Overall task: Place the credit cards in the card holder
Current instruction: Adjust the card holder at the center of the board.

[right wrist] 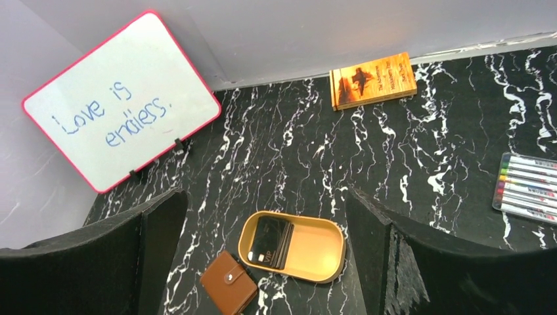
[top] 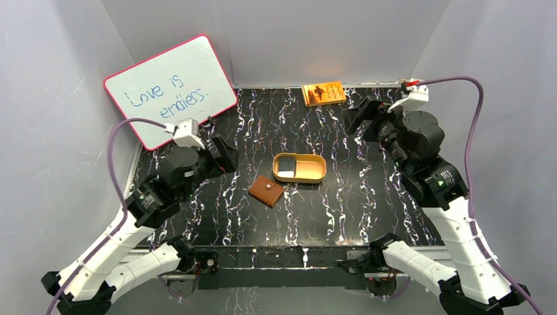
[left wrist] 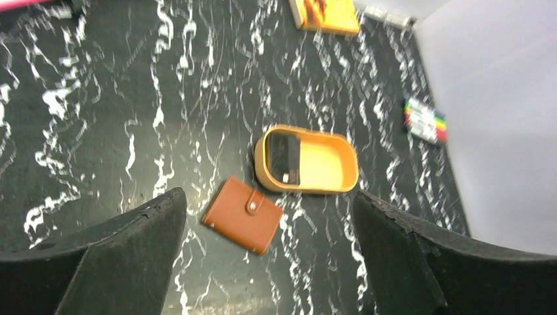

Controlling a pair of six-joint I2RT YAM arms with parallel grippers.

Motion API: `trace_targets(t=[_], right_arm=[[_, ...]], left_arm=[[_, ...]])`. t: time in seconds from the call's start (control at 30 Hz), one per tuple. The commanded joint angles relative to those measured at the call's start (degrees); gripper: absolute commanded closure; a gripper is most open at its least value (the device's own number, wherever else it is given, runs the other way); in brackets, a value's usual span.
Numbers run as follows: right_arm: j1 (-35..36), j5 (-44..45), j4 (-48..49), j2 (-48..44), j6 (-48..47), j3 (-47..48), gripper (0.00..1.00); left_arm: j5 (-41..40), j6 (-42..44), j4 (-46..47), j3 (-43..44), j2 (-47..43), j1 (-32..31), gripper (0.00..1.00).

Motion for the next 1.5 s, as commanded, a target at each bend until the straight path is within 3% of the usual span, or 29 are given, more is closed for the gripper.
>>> trace_targets(t=[0.0,0.17,0.43,0.57,0.87,1.0,1.23,1.47], right_arm=[[0.17,-3.53,-2.2,0.94,0.96,-0.32,0.01],[0.13,-5.29,-7.27,3.37,0.09,-1.43,0.01],[0.12,-10.86,-5.0,0.41,-2.58,-11.82,0.01],[0.17,-16.15,-7.69,2.9,-3.37,-13.47,0.01],[1.16,-24.58,-2.09,2.37,3.34,-23.76,0.12],[5.11,-24.49,1.5,3.88,5.91,-27.13,0.17],[20.13,-17.62,9.0,14.48,9.45,-27.34,0.24],[22.16,-17.07,22.3,25.64,16.48,-29.81,0.33]], left_arm=[[6.76,-1.36,-0.4,-4.97,0.65,0.26,0.06],[9.42,-7.35,-0.47,-10.96,0.28,0.3,0.05],[14.39,-14.75,1.39,-18.6,-0.01,0.25,0.05],[17.33,-17.64,4.71,-21.16,3.13,0.3,0.06],[16.68,-22.05,9.4,-22.36,13.66,0.26,0.12],[14.75,-23.8,9.85,-22.55,16.34,0.31,0.13],[12.78,-26.04,7.84,-26.0,12.97,0.26,0.15],[14.97,-28.38,6.24,-30.85,5.49,0.3,0.16]])
